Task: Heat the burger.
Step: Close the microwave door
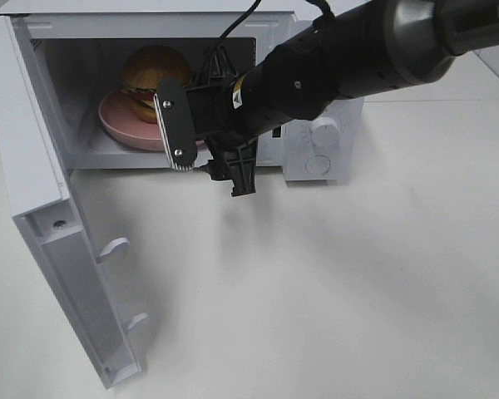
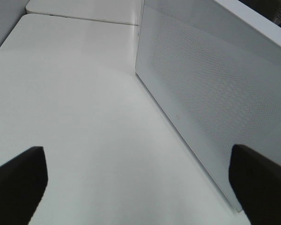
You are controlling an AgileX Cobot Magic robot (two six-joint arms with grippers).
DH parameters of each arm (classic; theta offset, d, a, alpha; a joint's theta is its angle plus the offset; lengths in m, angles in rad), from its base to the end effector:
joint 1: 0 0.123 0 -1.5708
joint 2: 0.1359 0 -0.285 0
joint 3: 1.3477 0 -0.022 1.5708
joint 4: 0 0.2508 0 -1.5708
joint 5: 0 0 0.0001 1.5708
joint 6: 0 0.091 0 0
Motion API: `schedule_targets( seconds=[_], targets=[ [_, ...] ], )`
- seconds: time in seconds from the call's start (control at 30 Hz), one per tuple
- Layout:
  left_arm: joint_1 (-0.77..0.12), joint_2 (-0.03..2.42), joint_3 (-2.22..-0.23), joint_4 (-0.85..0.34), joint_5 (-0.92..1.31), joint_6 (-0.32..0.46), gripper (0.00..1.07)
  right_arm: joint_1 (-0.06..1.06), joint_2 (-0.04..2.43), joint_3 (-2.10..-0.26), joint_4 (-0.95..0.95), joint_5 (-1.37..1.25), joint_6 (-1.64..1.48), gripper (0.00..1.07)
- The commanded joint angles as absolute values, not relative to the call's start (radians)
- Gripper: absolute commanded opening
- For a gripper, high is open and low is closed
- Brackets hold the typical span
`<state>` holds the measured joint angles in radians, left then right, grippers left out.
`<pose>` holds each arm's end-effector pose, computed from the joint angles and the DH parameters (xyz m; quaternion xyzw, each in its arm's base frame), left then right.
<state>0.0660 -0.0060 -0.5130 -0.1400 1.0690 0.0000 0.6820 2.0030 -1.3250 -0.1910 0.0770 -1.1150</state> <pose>-0.0073 -0.0116 0.2808 -0.0243 0.8480 -0.0525 0.5268 0.3466 0.2797 0.1855 -0.7521 0.4934 -0.1403 0.4139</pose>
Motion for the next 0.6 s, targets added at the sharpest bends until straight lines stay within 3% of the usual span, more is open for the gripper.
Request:
schedule_targets(
  seconds=[0.03,0.6],
  targets=[
    [0.071,-0.022,-0.513,-0.141,1.061,0.000,0.98,0.680,1.937,-1.254,-0.196,0.034,-1.090,0.76],
    [0.071,-0.022,-0.513,-0.141,1.061,0.000,0.98,0.680,1.756,-1.037,-0.196,-0.015,-0.898,0.76]
  ],
)
